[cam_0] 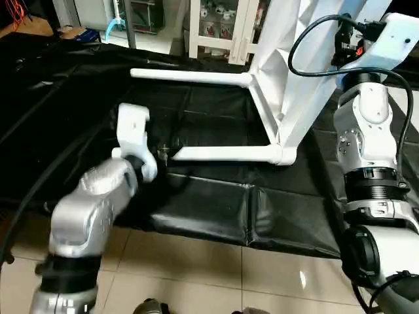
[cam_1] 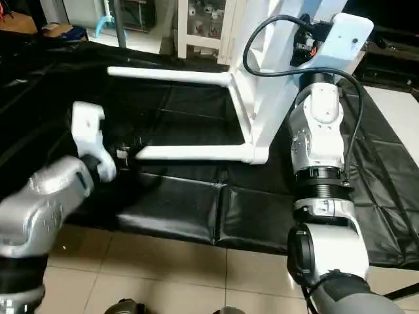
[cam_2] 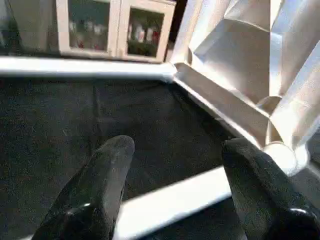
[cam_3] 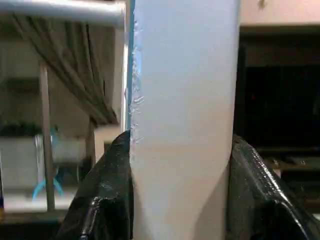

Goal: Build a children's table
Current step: Flip table

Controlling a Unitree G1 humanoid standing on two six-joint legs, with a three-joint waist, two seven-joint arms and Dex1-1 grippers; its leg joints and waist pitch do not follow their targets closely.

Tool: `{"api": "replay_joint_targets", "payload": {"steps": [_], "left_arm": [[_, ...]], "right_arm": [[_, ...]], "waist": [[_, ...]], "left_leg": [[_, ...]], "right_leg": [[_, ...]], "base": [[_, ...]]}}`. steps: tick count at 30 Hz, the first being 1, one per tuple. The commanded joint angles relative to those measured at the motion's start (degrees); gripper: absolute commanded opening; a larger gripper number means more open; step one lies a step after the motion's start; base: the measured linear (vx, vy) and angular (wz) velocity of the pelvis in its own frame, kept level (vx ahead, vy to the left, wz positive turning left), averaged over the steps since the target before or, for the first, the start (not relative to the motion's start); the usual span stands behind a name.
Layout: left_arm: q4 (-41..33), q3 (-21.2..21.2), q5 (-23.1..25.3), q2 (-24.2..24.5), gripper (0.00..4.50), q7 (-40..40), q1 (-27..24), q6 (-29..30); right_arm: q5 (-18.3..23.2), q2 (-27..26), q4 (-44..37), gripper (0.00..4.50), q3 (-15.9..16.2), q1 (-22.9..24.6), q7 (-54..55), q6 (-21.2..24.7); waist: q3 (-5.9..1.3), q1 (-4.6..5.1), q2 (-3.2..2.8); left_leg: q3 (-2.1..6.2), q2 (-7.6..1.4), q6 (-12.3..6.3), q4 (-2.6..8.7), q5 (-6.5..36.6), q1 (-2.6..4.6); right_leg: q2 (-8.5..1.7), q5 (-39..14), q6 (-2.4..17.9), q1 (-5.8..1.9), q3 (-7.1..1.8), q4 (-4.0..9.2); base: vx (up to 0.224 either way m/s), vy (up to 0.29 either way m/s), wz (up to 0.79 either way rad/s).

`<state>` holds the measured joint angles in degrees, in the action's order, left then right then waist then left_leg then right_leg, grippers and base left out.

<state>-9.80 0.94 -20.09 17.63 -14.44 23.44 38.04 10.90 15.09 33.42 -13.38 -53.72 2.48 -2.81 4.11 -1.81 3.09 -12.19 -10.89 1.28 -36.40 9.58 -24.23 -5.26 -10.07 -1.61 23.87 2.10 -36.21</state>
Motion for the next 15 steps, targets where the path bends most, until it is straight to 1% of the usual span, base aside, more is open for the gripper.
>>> {"api": "replay_joint_targets", "payload": {"steps": [1,2,3,4,5,6,7,8,10,11,12,14,15], "left_arm": [[-1.07,-1.89,1.37,0.44,3.25,-1.13,1.30,-0.92],[-1.38,-1.62,1.00,0.17,3.25,-1.11,1.49,-0.87],[-1.76,-1.12,0.45,-0.28,3.25,-0.96,1.85,-0.82],[-1.79,-1.08,0.44,-0.29,3.25,-1.01,2.02,-0.92],[-1.70,-1.16,0.65,-0.22,3.25,-1.15,2.09,-1.11],[-1.64,-1.24,0.92,-0.16,3.25,-1.11,2.10,-1.18],[-1.67,-1.43,1.32,-0.04,3.25,-1.10,2.10,-1.23],[-1.70,-1.46,1.39,-0.03,3.25,-1.09,2.10,-1.20],[-1.74,-1.45,1.63,-0.06,3.25,-0.79,2.14,-1.09],[-1.76,-1.48,1.71,-0.01,3.25,-0.76,2.15,-1.05],[-1.73,-1.57,1.80,0.09,3.25,-0.86,2.16,-1.17],[-1.68,-1.77,2.07,0.38,3.25,-1.13,2.27,-1.42],[-1.67,-1.83,2.17,0.45,3.25,-1.23,2.28,-1.48]], "right_arm": [[-1.72,2.11,1.50,1.88,1.74,-0.98,-2.36,5.88],[-2.26,2.38,1.49,1.88,2.60,-1.08,-3.12,6.72],[-2.89,2.51,1.37,1.88,3.35,-1.21,-3.21,7.47],[-2.57,2.26,1.23,1.88,3.15,-1.29,-3.07,7.63],[-2.07,2.05,1.06,1.88,3.09,-1.33,-3.57,8.06],[-1.67,1.80,0.84,2.42,2.97,-1.29,-3.67,8.52],[-0.98,1.41,0.71,2.56,2.76,-1.24,-4.02,8.64],[-0.87,1.32,0.70,2.56,2.70,-1.22,-4.02,8.59],[-0.47,1.18,0.13,2.72,2.69,-1.08,-4.02,9.01],[-0.34,1.15,-0.17,2.90,2.69,-1.02,-3.99,9.22],[-0.29,1.14,-0.52,2.90,2.64,-1.03,-3.99,9.72],[0.08,1.04,-1.55,3.15,2.62,-0.97,-4.09,11.25],[0.13,1.03,-1.86,3.15,2.63,-0.93,-4.13,11.72]], "waist": [[-5.01,0.55,0.01],[-4.92,0.59,-0.05],[-4.86,0.63,-0.02],[-4.94,0.78,0.09],[-5.02,0.78,0.18],[-5.06,0.88,0.24],[-5.00,1.03,0.25],[-5.01,1.14,0.29],[-5.10,1.27,0.38],[-5.12,1.36,0.40],[-5.12,1.40,0.38],[-5.16,1.58,0.44],[-5.17,1.62,0.45]], "left_leg": [[1.00,-1.49,2.82,4.18,10.06,2.63],[0.96,-1.56,3.58,4.22,11.60,2.77],[0.95,-1.58,3.96,4.28,12.50,2.82],[1.07,-1.59,4.73,4.36,13.53,2.78],[1.12,-1.62,4.98,4.35,13.91,2.82],[1.19,-1.60,5.21,4.37,14.63,2.77],[1.23,-1.59,5.36,4.42,15.60,2.77],[1.22,-1.61,5.44,4.36,16.56,2.91],[1.27,-1.62,5.43,4.39,16.49,2.81],[1.31,-1.61,5.40,4.39,16.14,2.71],[1.30,-1.61,5.39,4.38,16.14,2.76],[1.28,-1.58,5.34,4.35,15.96,2.66],[1.30,-1.57,5.21,4.35,15.71,2.63]], "right_leg": [[-1.07,-9.68,7.34,-1.89,-1.27,3.54],[-1.17,-11.00,7.16,-1.70,-1.36,3.68],[-1.16,-11.81,6.99,-1.55,-1.38,3.80],[-1.21,-12.68,6.71,-1.53,-1.34,3.83],[-1.25,-12.89,6.60,-1.48,-1.31,3.85],[-1.27,-13.22,6.49,-1.46,-1.31,3.86],[-1.28,-13.97,6.36,-1.34,-1.30,4.00],[-1.31,-14.49,6.37,-1.17,-1.34,4.13],[-1.29,-14.27,6.44,-1.23,-1.32,4.10],[-1.28,-13.91,6.51,-1.27,-1.31,4.04],[-1.27,-13.90,6.62,-1.23,-1.30,4.04],[-1.27,-13.51,6.80,-1.29,-1.30,4.00],[-1.23,-13.31,6.82,-1.36,-1.30,3.97]], "base": [[0.000,0.000,0.00],[0.000,0.000,0.00],[0.000,0.000,0.00],[0.000,0.000,0.00],[0.000,0.000,0.00],[0.000,0.000,0.00],[0.000,0.000,0.00],[0.000,0.000,0.00],[0.000,0.000,0.00],[0.000,0.000,0.00],[0.000,0.000,0.00],[0.000,0.000,0.00],[0.000,0.000,0.00]]}}
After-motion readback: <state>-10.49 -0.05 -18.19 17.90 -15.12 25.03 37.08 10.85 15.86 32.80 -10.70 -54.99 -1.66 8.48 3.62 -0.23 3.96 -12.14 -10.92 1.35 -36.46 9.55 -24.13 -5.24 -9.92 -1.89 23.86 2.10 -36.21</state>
